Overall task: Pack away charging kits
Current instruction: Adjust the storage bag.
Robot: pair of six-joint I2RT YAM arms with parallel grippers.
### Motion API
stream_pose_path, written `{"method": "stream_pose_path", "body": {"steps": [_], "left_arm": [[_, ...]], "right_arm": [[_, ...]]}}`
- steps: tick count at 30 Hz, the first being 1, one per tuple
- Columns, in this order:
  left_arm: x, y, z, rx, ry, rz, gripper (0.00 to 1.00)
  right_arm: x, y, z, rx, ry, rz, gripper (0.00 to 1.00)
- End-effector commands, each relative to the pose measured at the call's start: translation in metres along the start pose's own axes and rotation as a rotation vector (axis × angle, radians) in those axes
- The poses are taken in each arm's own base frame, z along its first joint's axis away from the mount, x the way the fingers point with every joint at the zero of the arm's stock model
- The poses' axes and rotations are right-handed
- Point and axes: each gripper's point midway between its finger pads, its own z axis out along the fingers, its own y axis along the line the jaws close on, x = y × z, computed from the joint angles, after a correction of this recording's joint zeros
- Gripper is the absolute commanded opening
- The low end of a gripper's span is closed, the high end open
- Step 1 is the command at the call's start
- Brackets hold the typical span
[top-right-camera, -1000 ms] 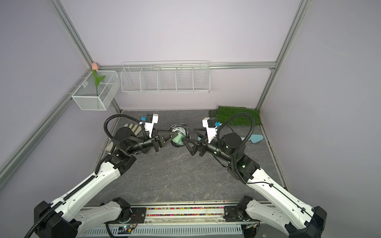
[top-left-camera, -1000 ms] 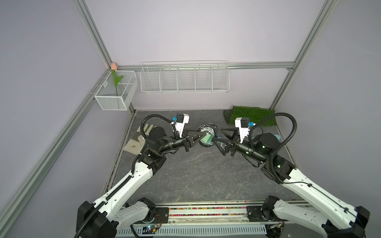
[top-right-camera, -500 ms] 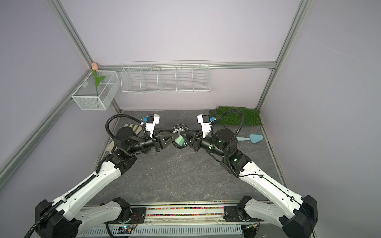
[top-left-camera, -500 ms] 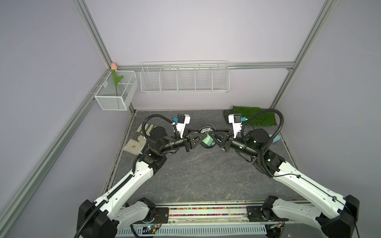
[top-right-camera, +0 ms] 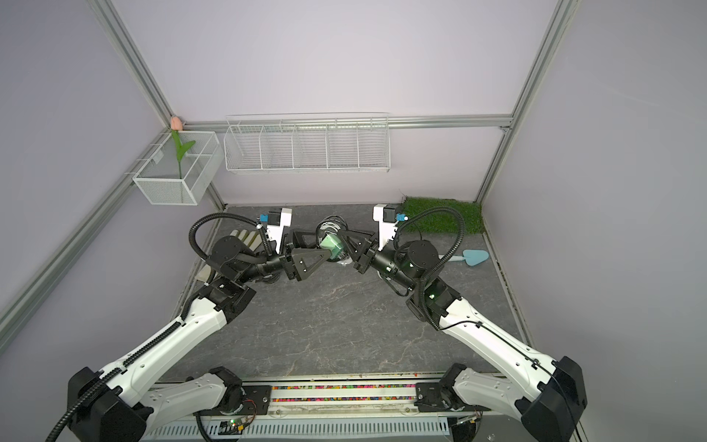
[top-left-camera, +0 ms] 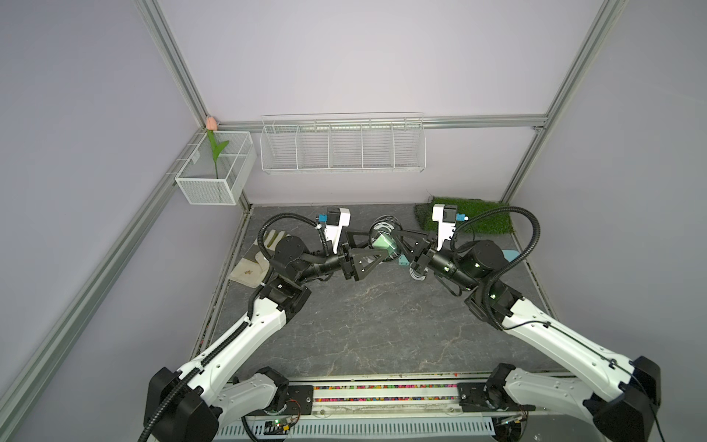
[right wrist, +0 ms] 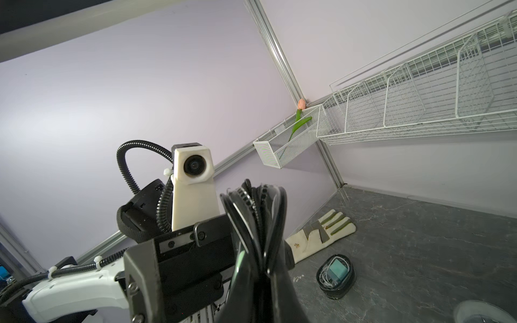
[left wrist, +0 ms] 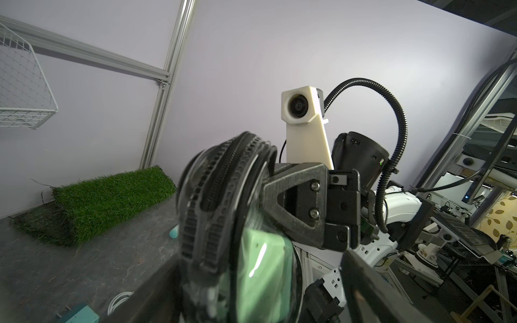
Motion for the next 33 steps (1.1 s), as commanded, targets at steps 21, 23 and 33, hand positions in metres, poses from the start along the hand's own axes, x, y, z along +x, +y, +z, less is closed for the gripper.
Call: {"method": "stream_pose_path", "body": {"steps": [21,23,33], "left_arm": [[-0.021,-0.011,0.002,0.048,-0.087,-0.015,0.50],[-0.020,-0.010,0.002,0.047,-0.088,-0.014,0.35],[-0.025,-0.010,-0.009,-0.031,-0.103,-0.012,0.12]], "right_arm": [[-0.015,0.006,0.009,-0.108,-0.249,0.043,0.06],[-0.014,0.006,0.010,-0.101,-0.245,0.035,0.08],[-0.004,-0.019,-0.030,0.192,-0.099,-0.293,0.65]]}}
